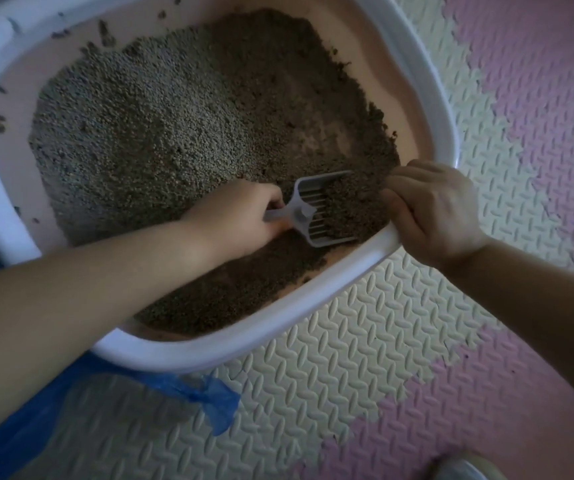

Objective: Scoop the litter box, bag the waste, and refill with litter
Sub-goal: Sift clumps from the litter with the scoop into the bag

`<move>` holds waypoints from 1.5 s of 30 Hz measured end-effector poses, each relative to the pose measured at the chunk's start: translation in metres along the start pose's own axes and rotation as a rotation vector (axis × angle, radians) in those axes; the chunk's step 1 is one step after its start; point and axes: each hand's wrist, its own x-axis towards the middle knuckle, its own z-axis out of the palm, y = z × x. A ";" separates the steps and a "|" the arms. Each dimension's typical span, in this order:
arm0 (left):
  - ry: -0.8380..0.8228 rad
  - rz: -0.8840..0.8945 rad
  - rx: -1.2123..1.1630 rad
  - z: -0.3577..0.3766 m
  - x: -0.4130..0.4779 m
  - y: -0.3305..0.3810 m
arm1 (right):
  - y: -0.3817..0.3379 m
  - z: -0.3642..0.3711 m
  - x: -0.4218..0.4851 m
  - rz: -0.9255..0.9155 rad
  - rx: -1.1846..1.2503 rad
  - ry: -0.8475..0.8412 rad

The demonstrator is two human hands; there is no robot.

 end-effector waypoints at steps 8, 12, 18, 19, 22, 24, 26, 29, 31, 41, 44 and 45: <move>0.085 0.016 0.063 -0.053 -0.004 -0.008 | 0.002 0.002 -0.001 -0.008 0.020 0.021; 0.091 -0.074 0.145 -0.088 -0.015 -0.038 | 0.003 0.003 -0.001 -0.016 0.025 0.038; -0.046 -0.077 0.331 -0.087 -0.015 -0.032 | 0.004 0.003 -0.001 -0.037 0.045 0.051; -0.055 -0.070 0.340 -0.084 -0.010 -0.026 | 0.004 0.003 0.000 -0.038 0.043 0.054; -0.072 -0.030 0.390 -0.077 0.013 -0.006 | 0.004 0.003 0.000 -0.032 0.044 0.051; -0.069 0.000 0.397 -0.069 0.032 0.008 | 0.004 0.004 0.000 -0.028 0.047 0.044; -0.066 0.033 0.380 -0.055 0.052 0.024 | 0.004 0.004 0.000 -0.027 0.054 0.045; -0.061 0.071 0.317 -0.039 0.080 0.040 | 0.004 0.003 0.000 -0.034 0.060 0.060; -0.073 0.064 0.228 -0.035 0.091 0.039 | 0.004 0.003 0.000 -0.039 0.064 0.068; 0.059 0.046 -0.040 -0.017 0.077 0.011 | 0.005 0.005 -0.002 -0.023 0.085 0.083; 0.115 0.035 -0.130 -0.021 0.064 0.000 | 0.004 0.006 -0.002 -0.012 0.078 0.076; 0.130 0.028 -0.158 -0.023 0.058 -0.004 | 0.004 0.006 -0.003 -0.010 0.076 0.079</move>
